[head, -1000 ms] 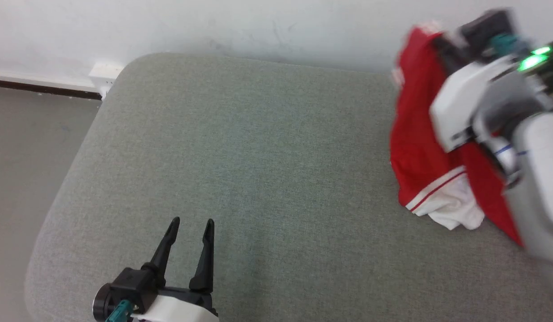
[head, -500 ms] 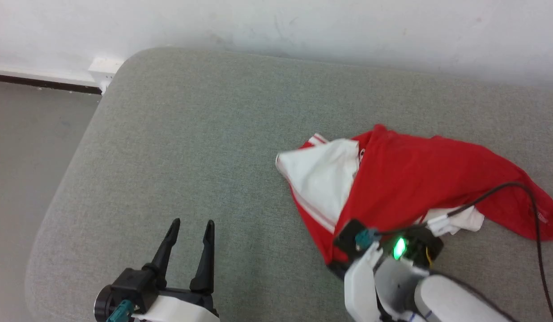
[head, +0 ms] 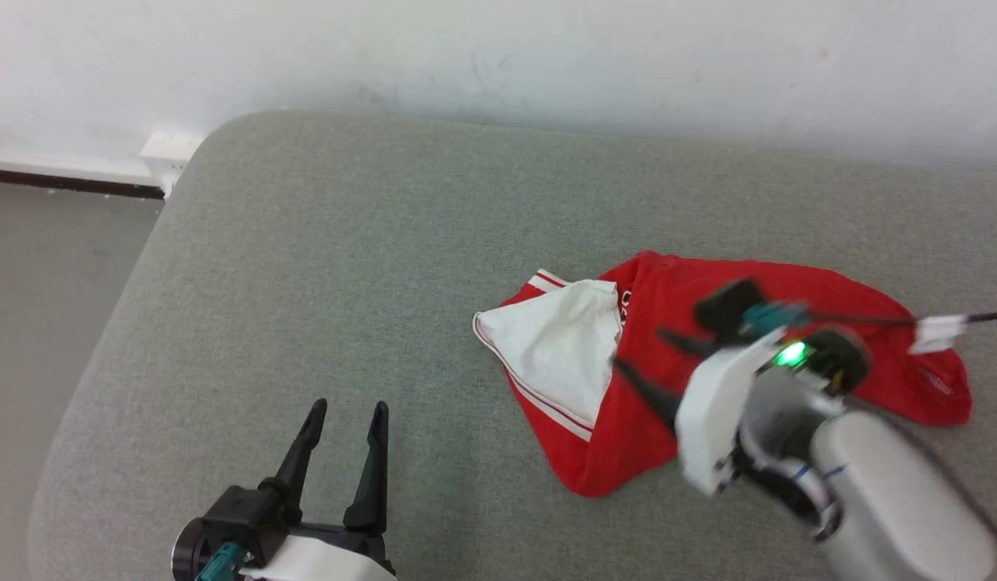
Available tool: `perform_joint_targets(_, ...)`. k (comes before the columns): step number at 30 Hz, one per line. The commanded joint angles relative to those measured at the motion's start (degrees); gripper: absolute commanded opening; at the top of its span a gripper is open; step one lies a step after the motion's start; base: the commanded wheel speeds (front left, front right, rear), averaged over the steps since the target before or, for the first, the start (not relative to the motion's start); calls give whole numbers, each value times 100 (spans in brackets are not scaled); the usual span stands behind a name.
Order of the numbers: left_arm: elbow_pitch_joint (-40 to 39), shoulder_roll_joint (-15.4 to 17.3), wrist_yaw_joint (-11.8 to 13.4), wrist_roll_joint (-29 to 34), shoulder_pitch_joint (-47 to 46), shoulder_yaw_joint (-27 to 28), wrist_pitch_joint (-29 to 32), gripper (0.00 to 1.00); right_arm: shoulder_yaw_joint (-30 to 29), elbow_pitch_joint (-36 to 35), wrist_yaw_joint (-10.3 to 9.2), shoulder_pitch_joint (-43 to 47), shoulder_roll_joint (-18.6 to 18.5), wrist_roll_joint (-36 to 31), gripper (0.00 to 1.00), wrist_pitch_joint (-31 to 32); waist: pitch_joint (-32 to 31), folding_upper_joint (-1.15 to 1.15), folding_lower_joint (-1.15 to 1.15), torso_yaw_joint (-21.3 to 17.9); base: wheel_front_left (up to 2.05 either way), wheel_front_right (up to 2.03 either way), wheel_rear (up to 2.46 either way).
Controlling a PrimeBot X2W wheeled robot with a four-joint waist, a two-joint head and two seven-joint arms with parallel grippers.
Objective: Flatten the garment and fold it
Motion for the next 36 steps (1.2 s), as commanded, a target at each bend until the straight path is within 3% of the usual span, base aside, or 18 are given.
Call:
perform_joint_targets(1, 1, -12, 26, -43, 61, -10, -27, 100, -134, -13, -4, -88, 1, 2, 100, -9, -20, 0, 1, -23, 0, 0, 0)
perform_joint_targets(5, -28, -13, 18, -35, 66, -51, -27, 100, -933, 1, -4, -305, -262, -296, 100, 233, 43, 0, 1, -2, 0, 0, 0)
perform_joint_targets(13, -81, -13, -37, 21, 16, -59, -27, 100, -1617, 273, -4, -448, -1082, -575, 100, 1241, 264, 0, 1, 123, 0, 0, 0)
perform_joint_targets(26, -37, -13, -123, 73, -203, -41, -27, 100, -1795, 1062, -4, -599, -1040, -913, 100, 850, 586, 0, 1, 300, 0, 0, 0)
perform_joint_targets(27, -44, -13, -127, 72, -217, -34, -27, 100, -1797, 1120, -4, -621, -1028, -925, 66, 818, 613, 0, 1, 304, 0, 0, 0)
perform_joint_targets(29, -54, -13, -135, 64, -231, -27, -27, 100, -1859, 1238, -4, -664, -989, -955, 29, 756, 660, 0, 1, 307, 0, 0, 0)
perform_joint_targets(30, -56, -13, -138, 57, -235, -27, -27, 100, -1884, 1294, -4, -680, -979, -978, 6, 734, 679, 0, 1, 308, 0, 0, 0)
perform_joint_targets(31, -57, -13, -139, 48, -240, -28, -27, 100, -1914, 1346, -4, -702, -965, -996, 0, 714, 697, 0, 1, 304, 0, 0, 0)
perform_joint_targets(36, -47, -13, -132, -1, -267, -35, -27, 100, -1986, 1435, -4, -870, -917, -1028, 0, 496, 750, 0, 1, 238, 0, 0, 0)
